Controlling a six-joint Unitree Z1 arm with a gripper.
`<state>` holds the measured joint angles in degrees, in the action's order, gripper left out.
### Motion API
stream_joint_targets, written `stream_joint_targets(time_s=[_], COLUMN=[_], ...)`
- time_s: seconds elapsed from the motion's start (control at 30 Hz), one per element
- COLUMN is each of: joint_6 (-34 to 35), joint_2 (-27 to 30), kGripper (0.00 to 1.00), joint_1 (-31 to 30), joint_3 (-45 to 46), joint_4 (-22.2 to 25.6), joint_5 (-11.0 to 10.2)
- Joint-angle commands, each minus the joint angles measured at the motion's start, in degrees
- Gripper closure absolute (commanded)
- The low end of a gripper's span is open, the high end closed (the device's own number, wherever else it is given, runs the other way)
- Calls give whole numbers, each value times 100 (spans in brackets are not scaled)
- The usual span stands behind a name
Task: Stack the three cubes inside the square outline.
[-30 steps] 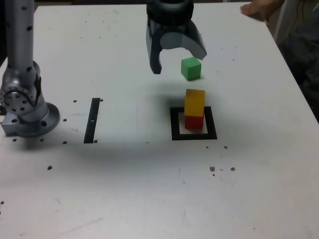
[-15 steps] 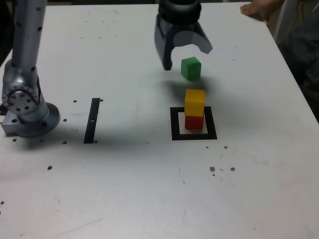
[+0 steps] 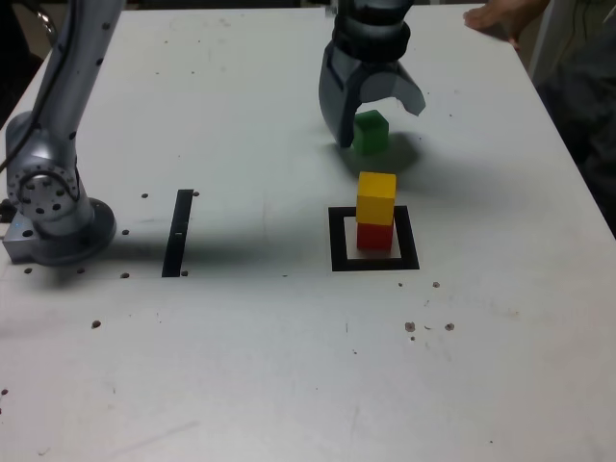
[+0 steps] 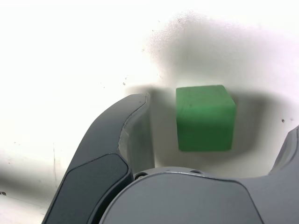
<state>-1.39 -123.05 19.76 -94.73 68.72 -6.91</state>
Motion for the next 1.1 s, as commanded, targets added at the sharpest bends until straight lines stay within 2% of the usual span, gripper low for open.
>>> stream_joint_targets(time_s=[0.0, 0.2, 0.4, 0.5, 0.67, 0.73, 1.07], joint_6=[1, -67, -119, -124, -206, -246, -284], joint_2=[-80, -219, -235, -244, -262, -271, -281], kGripper=[4, 11, 23, 34, 60, 66, 67], joint_1=[42, 112, 142, 142, 142, 142, 149], joint_3=[-63, -166, -218, -224, -235, -238, -235], joint_4=[30, 68, 94, 81, -39, -76, -96], joint_5=[26, 73, 80, 82, 82, 98, 138])
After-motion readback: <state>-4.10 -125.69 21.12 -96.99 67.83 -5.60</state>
